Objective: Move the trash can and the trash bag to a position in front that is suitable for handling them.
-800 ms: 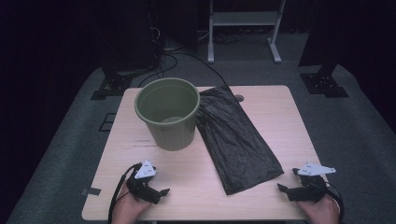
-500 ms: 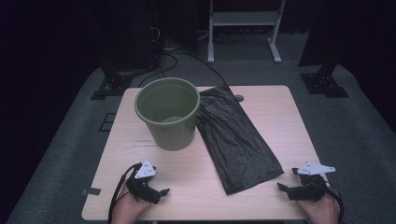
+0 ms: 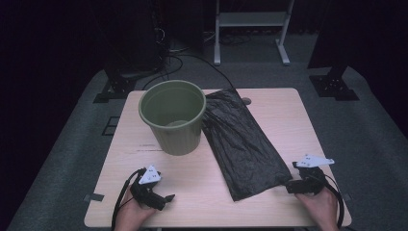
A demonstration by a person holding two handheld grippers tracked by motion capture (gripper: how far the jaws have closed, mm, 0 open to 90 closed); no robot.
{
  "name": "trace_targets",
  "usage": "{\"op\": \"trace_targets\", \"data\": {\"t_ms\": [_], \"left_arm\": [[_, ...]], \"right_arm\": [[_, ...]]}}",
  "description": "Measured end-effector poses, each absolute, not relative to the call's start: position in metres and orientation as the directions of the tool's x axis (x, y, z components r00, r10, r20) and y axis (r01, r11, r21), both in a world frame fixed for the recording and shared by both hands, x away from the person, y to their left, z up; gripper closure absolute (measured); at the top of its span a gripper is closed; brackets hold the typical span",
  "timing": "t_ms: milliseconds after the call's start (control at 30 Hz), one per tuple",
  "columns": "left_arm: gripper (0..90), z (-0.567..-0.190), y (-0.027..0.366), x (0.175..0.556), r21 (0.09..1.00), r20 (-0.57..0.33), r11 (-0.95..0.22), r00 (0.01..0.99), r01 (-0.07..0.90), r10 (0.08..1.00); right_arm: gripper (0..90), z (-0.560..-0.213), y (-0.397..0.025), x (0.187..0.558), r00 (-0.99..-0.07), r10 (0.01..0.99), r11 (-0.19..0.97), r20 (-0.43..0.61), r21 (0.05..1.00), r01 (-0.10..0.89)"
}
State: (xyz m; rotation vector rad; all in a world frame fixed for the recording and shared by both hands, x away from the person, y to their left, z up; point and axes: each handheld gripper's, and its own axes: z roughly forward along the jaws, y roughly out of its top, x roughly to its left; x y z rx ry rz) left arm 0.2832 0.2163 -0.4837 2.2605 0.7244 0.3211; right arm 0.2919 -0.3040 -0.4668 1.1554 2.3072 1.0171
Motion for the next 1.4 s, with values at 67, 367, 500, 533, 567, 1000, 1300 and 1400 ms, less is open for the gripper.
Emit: {"op": "trace_targets", "data": {"t_ms": [67, 367, 500, 533, 567, 1000, 1300, 1400], "left_arm": [[0.0, -0.484, 0.216, 0.283, 0.711, 0.014, -0.576, 0.81, 0.404, 0.586], [0.0, -0.484, 0.215, 0.283, 0.711, 0.014, -0.576, 0.81, 0.404, 0.586], [0.0, -0.484, 0.215, 0.283, 0.711, 0.014, -0.575, 0.81, 0.404, 0.587], [0.0, -0.484, 0.215, 0.283, 0.711, 0.014, -0.575, 0.81, 0.404, 0.586], [0.0, -0.484, 0.215, 0.283, 0.711, 0.014, -0.575, 0.81, 0.404, 0.586], [0.0, -0.484, 0.215, 0.283, 0.712, 0.013, -0.574, 0.81, 0.404, 0.587], [0.0, -0.484, 0.215, 0.283, 0.712, 0.013, -0.574, 0.809, 0.405, 0.587], [0.0, -0.484, 0.214, 0.283, 0.712, 0.013, -0.573, 0.809, 0.406, 0.588]], "right_arm": [[13.1, -0.468, -0.303, 0.296, -0.598, 0.801, 0.407, -0.004, 0.736, 0.541], [26.2, -0.477, -0.297, 0.322, -0.593, 0.805, 0.398, 0.025, 0.719, 0.57], [43.3, -0.478, -0.295, 0.323, -0.606, 0.796, 0.417, 0.015, 0.711, 0.566], [46.6, -0.478, -0.294, 0.323, -0.608, 0.794, 0.423, 0.01, 0.71, 0.563], [53.3, -0.477, -0.294, 0.323, -0.609, 0.793, 0.424, 0.007, 0.711, 0.561], [89.2, -0.474, -0.295, 0.32, -0.621, 0.784, 0.444, 0.002, 0.697, 0.563], [89.2, -0.469, -0.306, 0.31, -0.604, 0.797, 0.419, 0.015, 0.707, 0.57], [89.2, -0.469, -0.309, 0.305, -0.6, 0.8, 0.414, 0.015, 0.709, 0.57]]}}
